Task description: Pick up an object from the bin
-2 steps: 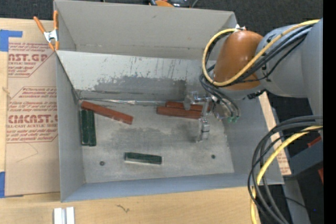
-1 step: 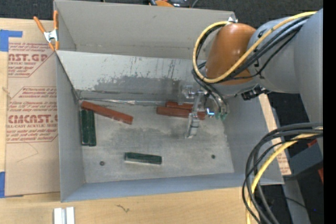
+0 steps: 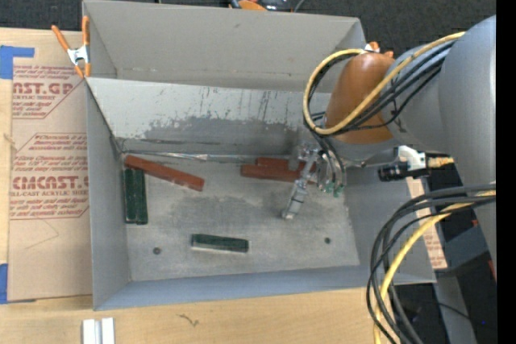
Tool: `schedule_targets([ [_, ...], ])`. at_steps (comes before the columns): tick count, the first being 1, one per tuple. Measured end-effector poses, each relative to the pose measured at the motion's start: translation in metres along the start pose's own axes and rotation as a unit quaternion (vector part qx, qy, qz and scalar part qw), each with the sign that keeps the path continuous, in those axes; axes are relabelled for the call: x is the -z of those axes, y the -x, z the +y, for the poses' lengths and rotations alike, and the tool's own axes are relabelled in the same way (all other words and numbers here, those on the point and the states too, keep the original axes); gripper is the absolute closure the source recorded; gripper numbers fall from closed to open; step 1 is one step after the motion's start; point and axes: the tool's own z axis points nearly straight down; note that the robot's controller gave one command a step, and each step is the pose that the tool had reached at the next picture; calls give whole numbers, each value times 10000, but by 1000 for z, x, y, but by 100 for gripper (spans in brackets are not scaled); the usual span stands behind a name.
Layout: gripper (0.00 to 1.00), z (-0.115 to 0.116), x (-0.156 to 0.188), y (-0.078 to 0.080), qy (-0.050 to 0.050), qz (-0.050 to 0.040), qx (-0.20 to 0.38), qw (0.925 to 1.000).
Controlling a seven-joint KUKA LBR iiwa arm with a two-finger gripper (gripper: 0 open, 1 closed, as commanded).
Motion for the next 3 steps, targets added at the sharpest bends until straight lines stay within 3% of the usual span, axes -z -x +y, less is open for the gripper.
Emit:
schedule_targets([
  [1, 0, 56, 6, -15, 9, -3, -1444, 9895],
  [2, 0, 89, 1, -37, 6, -9, -2073, 9783],
  [3, 100, 88, 2, -36, 0, -15, -2076, 9782],
])
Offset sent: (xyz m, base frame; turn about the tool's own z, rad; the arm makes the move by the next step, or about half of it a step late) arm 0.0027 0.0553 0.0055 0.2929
